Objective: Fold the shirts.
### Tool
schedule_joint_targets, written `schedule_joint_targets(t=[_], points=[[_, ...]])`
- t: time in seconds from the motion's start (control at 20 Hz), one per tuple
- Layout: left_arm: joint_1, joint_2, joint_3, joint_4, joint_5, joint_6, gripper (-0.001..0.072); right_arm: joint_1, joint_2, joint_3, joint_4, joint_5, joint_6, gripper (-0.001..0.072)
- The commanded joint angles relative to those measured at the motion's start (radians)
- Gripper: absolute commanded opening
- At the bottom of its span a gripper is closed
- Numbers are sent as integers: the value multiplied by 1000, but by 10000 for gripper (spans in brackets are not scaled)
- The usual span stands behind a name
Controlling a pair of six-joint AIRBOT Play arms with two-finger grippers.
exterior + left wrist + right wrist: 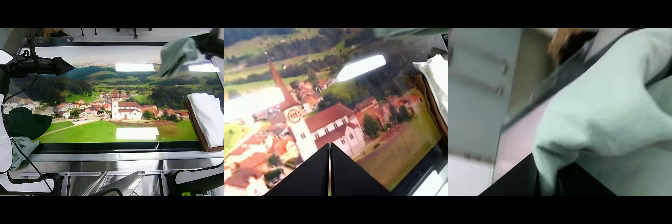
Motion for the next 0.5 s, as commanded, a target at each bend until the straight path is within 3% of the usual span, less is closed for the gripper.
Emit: schedule_joint_targets(t=[0.0, 0.3, 0.45], points=[[1, 0, 0, 0, -13, -14, 15, -201, 19, 24, -32, -5, 125, 24], [1, 0, 0, 0, -12, -14, 15, -326, 30, 24, -172, 99, 339, 24], [0, -2, 0, 1, -13, -14, 15, -330, 39, 23, -223, 78, 420, 23]])
